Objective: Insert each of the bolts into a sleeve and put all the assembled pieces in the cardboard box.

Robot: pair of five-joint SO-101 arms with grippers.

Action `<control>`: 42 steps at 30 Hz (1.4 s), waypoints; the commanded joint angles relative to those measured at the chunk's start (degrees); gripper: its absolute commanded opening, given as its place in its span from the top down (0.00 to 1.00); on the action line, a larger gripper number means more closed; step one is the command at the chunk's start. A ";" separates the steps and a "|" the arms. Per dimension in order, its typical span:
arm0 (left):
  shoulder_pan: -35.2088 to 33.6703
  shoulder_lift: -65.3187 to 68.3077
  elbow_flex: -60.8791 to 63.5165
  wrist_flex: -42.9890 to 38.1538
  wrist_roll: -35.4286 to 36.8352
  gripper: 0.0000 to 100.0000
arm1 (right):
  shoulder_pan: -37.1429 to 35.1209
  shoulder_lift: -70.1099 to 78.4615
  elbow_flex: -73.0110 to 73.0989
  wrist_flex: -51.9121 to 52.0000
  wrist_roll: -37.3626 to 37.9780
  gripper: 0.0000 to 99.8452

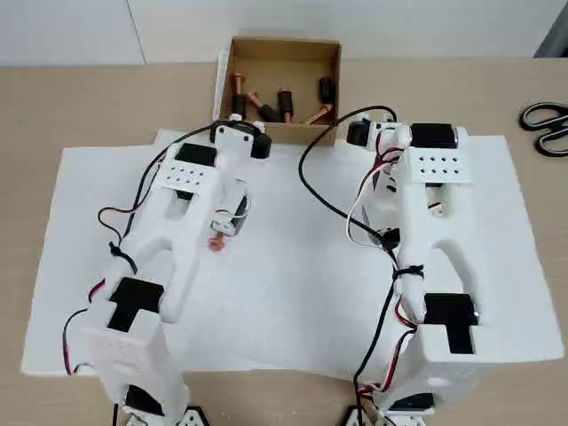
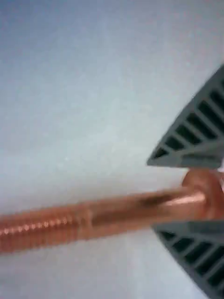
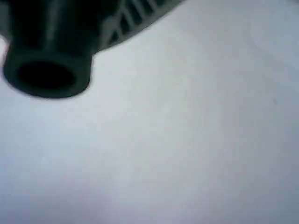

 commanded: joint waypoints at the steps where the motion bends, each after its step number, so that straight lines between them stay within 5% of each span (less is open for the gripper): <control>1: 0.44 -0.35 -2.24 -0.70 0.26 0.90 | -0.31 -3.38 -0.09 -0.31 0.00 1.00; 28: -0.53 6.42 1.98 -5.27 0.26 0.92 | -0.31 -3.47 2.29 -1.10 0.00 1.00; 36: 0.00 -4.48 1.98 -3.16 -0.62 0.99 | -0.31 -3.38 2.29 -1.19 0.00 1.00; 42: -0.44 -15.91 1.98 -1.76 -8.53 0.99 | -0.31 -3.38 2.29 -1.89 0.00 1.00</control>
